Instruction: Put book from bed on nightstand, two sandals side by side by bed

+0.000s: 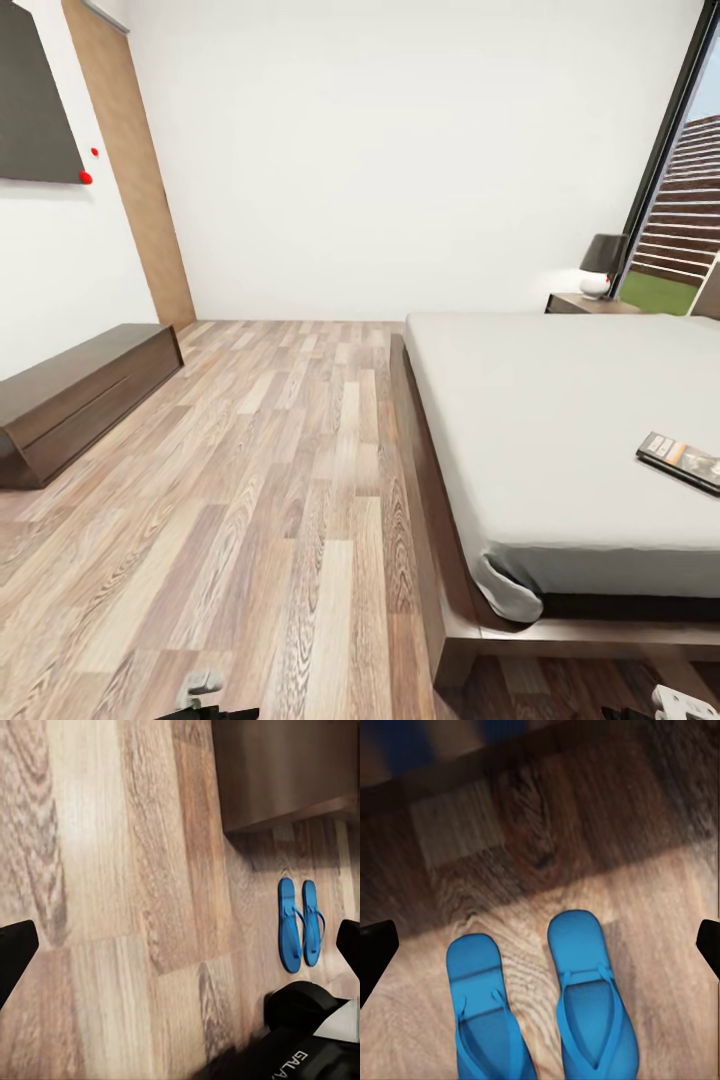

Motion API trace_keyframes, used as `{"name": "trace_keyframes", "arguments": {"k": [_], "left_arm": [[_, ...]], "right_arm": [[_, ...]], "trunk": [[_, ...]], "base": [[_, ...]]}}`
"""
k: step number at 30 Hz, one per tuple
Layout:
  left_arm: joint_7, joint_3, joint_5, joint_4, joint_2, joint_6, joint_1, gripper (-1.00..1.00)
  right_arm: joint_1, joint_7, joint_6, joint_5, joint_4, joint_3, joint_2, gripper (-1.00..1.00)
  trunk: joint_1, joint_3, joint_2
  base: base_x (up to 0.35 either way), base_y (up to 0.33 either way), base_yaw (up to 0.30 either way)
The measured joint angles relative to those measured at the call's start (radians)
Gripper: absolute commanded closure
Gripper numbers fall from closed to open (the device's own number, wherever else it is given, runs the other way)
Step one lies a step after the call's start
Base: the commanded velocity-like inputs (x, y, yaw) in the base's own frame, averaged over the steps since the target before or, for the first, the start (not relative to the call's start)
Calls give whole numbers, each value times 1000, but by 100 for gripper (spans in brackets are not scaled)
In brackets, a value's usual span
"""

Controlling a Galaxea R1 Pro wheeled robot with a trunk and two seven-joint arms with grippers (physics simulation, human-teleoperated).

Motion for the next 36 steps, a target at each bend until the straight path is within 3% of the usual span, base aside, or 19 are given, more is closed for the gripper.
{"name": "trace_keyframes", "arguments": {"k": [36], "left_arm": [[1,0,0,0,0,-1,0,-100]], "right_arm": [[0,1,-2,0,0,1,0,-100]], "trunk": [[-138,113,252]], "base": [[0,0,0]]}}
